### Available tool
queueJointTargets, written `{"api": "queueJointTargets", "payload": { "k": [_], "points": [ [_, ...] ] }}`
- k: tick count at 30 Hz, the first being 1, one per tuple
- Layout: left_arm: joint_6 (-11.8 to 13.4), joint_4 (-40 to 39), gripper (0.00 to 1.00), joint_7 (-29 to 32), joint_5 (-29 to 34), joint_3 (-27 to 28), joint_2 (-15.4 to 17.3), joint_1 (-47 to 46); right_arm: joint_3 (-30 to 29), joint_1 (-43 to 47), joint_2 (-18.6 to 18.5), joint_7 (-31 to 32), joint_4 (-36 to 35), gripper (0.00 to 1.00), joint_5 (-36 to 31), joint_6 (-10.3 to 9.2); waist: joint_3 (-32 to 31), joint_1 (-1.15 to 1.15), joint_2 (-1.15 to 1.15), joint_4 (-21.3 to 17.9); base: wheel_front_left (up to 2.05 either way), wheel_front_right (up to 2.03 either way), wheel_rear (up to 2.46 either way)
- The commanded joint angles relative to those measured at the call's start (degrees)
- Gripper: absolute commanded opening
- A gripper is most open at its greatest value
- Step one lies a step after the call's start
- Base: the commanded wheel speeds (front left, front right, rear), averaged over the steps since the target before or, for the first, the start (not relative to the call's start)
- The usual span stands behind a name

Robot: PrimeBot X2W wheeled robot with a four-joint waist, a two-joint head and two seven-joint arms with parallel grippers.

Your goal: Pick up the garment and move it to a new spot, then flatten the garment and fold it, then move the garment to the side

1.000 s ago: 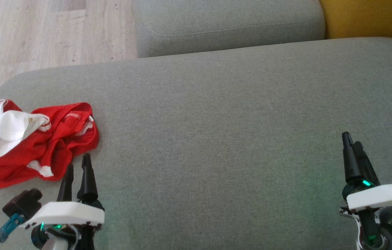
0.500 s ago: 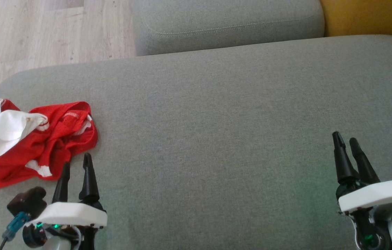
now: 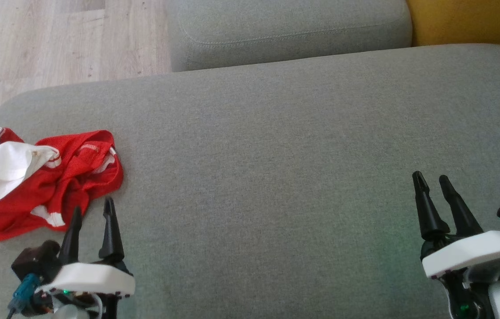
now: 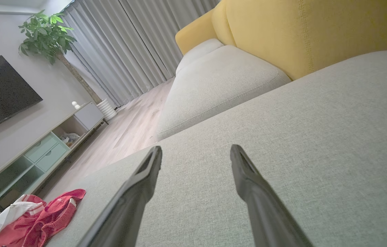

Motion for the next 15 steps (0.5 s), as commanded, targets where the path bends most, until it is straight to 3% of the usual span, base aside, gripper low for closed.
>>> {"api": "queueJointTargets", "payload": {
  "k": [1, 15],
  "points": [
    [0.5, -1.96, 1.0, -0.88, 1.98, 1.03, 1.65, -1.16, 1.15, -1.24, -1.46, 0.17, -2.72, 1.0, -1.88, -0.03, 0.01, 0.0, 0.0, -0.04, 0.0, 0.0, 0.0],
    [2.71, -2.54, 1.0, -1.46, 10.31, -0.3, 3.06, -0.5, 1.93, -0.33, -1.47, 1.34, -5.28, 1.0, -10.28, -0.04, 0.22, 0.0, 0.0, -0.38, 0.0, 0.0, 0.0]
  ]
}}
